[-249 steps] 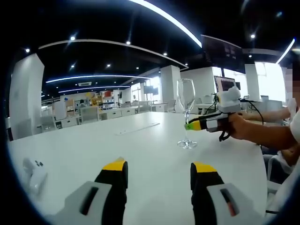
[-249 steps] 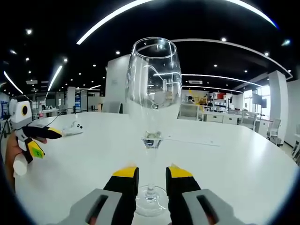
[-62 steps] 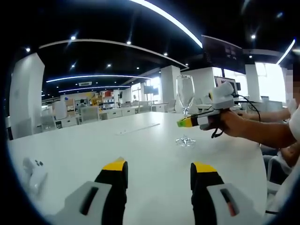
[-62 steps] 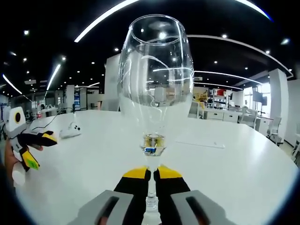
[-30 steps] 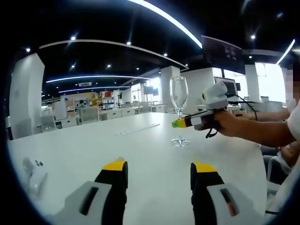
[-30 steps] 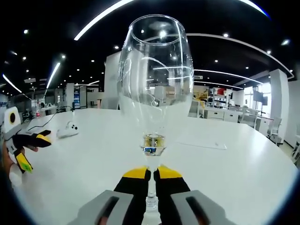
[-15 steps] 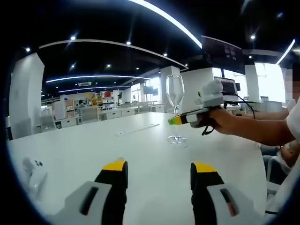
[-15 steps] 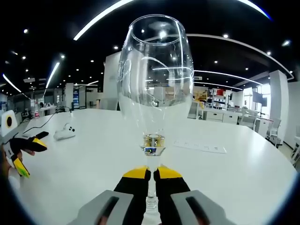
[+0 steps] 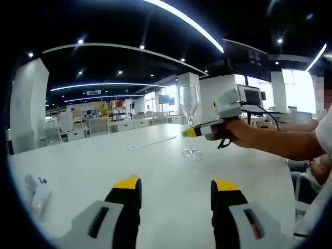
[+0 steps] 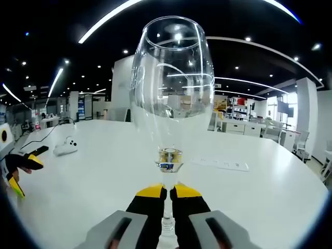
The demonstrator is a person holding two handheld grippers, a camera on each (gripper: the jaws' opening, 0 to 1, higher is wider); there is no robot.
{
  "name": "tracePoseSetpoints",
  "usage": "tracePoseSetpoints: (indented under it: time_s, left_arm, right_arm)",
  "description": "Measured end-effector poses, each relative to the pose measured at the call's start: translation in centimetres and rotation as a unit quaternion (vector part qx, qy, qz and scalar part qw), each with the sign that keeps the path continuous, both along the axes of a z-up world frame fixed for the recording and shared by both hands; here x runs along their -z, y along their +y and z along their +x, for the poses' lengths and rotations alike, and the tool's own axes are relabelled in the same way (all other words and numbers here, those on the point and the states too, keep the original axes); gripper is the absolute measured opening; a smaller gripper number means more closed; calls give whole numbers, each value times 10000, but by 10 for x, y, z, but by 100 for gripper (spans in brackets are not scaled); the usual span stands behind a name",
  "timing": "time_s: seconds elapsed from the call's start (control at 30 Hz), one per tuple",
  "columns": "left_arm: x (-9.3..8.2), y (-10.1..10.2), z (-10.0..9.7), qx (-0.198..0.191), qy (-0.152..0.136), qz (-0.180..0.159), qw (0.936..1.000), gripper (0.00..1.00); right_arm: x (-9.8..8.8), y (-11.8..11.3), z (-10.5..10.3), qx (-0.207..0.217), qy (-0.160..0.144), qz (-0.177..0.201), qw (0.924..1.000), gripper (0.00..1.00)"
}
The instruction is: Stand the stemmed glass upright on the table place it in front of you
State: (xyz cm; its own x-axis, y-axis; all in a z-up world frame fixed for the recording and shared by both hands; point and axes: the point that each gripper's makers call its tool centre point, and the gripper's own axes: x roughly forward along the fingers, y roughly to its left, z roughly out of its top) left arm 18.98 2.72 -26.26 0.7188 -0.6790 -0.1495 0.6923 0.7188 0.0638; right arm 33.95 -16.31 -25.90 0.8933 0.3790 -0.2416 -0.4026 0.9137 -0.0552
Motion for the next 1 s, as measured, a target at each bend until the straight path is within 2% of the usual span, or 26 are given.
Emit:
tracePoseSetpoints:
  time_s: [0.37, 1.0]
  left_arm:
    - [0, 1, 0, -9, 0, -6, 10000, 54]
    - [-3, 6, 4, -162, -28, -60, 9998, 54]
  right_arm:
    - [-9, -1, 13, 33, -89, -71, 9999, 9]
    - [-8, 0, 37, 107, -96, -71, 9999, 9]
